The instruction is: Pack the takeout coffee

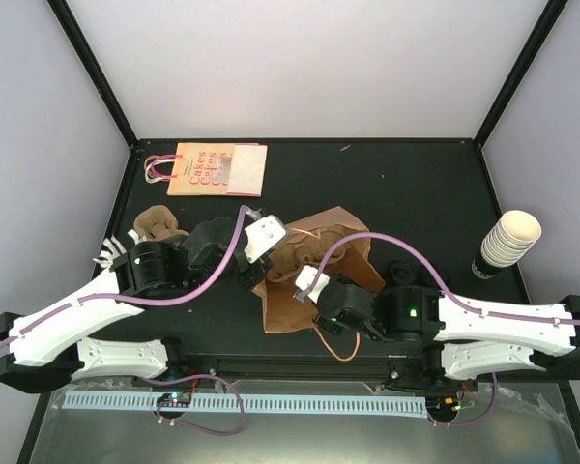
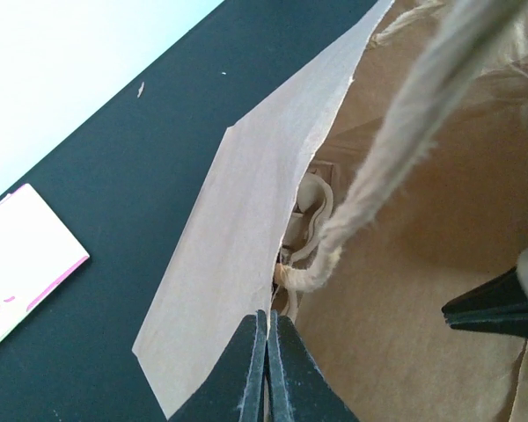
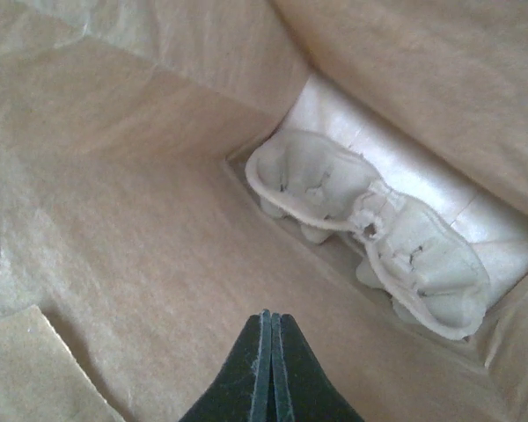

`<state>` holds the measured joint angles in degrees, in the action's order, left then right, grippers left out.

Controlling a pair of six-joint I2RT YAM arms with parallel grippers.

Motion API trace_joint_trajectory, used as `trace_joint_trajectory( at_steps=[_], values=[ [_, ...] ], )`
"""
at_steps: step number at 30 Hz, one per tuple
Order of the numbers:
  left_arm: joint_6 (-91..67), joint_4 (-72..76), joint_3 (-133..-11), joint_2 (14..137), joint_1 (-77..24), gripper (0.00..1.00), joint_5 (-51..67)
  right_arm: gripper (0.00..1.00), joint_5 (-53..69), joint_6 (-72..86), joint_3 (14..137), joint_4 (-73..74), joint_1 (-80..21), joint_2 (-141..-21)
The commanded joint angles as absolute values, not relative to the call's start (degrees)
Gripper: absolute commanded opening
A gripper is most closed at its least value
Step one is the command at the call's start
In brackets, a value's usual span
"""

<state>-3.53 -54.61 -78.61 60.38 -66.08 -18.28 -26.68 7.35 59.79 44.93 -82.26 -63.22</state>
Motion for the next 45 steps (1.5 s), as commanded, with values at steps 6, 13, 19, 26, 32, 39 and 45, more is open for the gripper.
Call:
trace_joint_trajectory(
  at_steps=[6, 13, 19, 26, 32, 39, 45],
  values=[
    [-3.0, -54.4, -81.2, 59.8, -66.3, 0.02, -19.6, 0.01, -31.4, 8.5, 55.0, 37.6, -82.5, -58.1],
    [-3.1, -54.3, -81.1, 59.8, -66.4, 0.01, -19.5, 0.01, -31.8, 9.6, 55.4, 38.8, -82.5, -58.4],
    [-3.0, -54.4, -81.2, 59.9, -66.4, 0.02, -19.5, 0.01, -32.7, 10.7, 55.4, 38.7, -82.5, -58.2],
    [-3.0, -54.6, -81.5, 59.9, -66.4, 0.02, -19.5, 0.01, -31.2, 7.9, 54.9, 38.1, -82.5, -57.9],
    [-3.3, -54.8, -82.7, 59.9, -66.4, 0.01, -20.0, 0.01, -26.5, 2.7, 52.4, 35.9, -82.5, -57.2],
    [-3.2, -55.3, -83.6, 60.3, -66.3, 0.01, -20.2, 0.01, -26.2, 1.1, 51.9, 35.5, -82.6, -58.7],
    [-3.1, -55.5, -84.0, 60.3, -66.4, 0.01, -20.2, 0.01, -26.0, -1.9, 50.1, 34.2, -82.6, -58.0]
  ],
)
